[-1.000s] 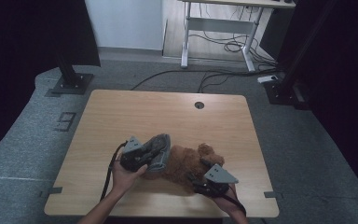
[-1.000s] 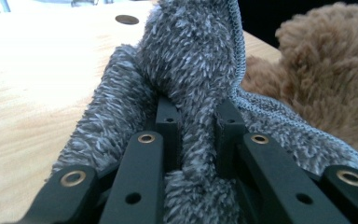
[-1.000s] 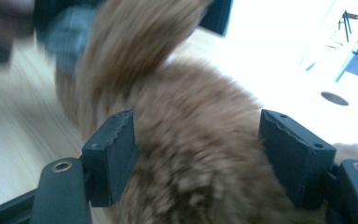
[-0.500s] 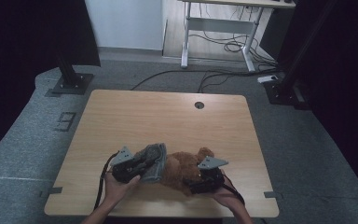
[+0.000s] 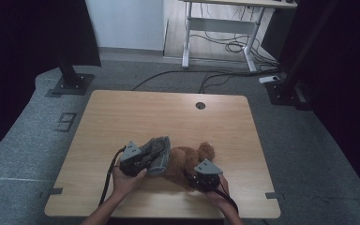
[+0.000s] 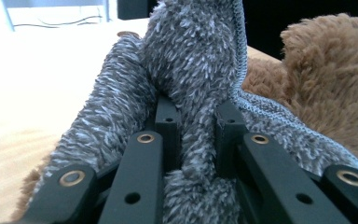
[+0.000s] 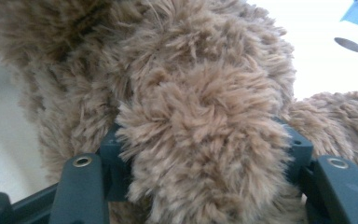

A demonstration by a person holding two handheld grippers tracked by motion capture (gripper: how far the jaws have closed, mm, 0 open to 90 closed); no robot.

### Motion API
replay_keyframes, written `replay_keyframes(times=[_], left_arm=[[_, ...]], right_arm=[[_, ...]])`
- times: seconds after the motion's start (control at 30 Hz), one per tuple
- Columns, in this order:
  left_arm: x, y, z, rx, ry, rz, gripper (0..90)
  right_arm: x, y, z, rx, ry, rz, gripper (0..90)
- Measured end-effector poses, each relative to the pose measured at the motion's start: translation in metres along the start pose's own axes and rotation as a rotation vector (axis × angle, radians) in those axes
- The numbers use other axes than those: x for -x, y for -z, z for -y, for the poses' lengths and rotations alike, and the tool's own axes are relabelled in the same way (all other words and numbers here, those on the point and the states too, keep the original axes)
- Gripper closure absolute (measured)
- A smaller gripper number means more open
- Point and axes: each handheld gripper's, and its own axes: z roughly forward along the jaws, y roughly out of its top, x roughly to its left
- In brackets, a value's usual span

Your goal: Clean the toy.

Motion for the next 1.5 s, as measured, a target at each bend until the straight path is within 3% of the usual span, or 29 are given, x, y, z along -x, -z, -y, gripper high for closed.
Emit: replay_keyframes(times=[0.07,0.17,0.23,0.33,0.43,0.53,0.63,0.73,0.87,1.0,1.17,1.37,1.5], left_arm=[[-0.007,-0.002,-0.008,-0.011,0.028,0.007,75.5],[-0.008,0.001,-0.027,-0.010,0.057,0.055,75.2],[0.004,0.000,-0.040,0.000,0.030,0.097,75.2],[0.036,-0.013,-0.058,-0.008,-0.040,0.136,75.0],[0.066,-0.038,-0.063,-0.073,-0.091,0.127,74.7],[0.073,-0.062,-0.052,-0.152,-0.095,0.113,74.5],[0.066,-0.060,-0.042,-0.132,-0.066,0.120,74.8],[0.058,-0.049,-0.039,-0.118,-0.067,0.082,75.0],[0.030,-0.030,-0.031,-0.117,-0.019,0.034,75.3],[0.005,-0.010,-0.020,-0.106,0.036,0.039,75.9],[-0.001,0.011,-0.017,-0.070,0.003,-0.008,76.1],[-0.024,0.031,-0.012,-0.054,0.038,-0.070,76.0],[-0.038,0.037,-0.010,-0.057,0.053,-0.134,76.0]], right_arm=[[0.004,-0.007,-0.003,0.007,-0.006,0.007,38.4],[0.007,-0.012,-0.005,0.017,-0.005,0.002,38.4],[0.007,-0.013,-0.005,0.026,-0.012,-0.005,38.4],[0.005,-0.016,-0.006,0.037,-0.009,0.000,38.3],[0.004,-0.015,-0.006,0.044,-0.006,0.000,38.5],[0.006,-0.011,-0.004,0.052,0.001,-0.007,41.0],[0.009,-0.008,0.000,0.064,-0.002,-0.019,45.3],[0.009,-0.006,0.000,0.071,0.014,-0.022,48.2],[0.011,-0.005,0.001,0.075,0.011,-0.038,49.5],[0.010,-0.005,0.001,0.077,0.024,-0.049,50.0],[0.012,-0.006,0.001,0.079,0.021,-0.058,50.1],[0.014,-0.006,0.002,0.083,0.018,-0.068,50.2],[0.014,-0.007,0.002,0.085,0.019,-0.070,50.3]])
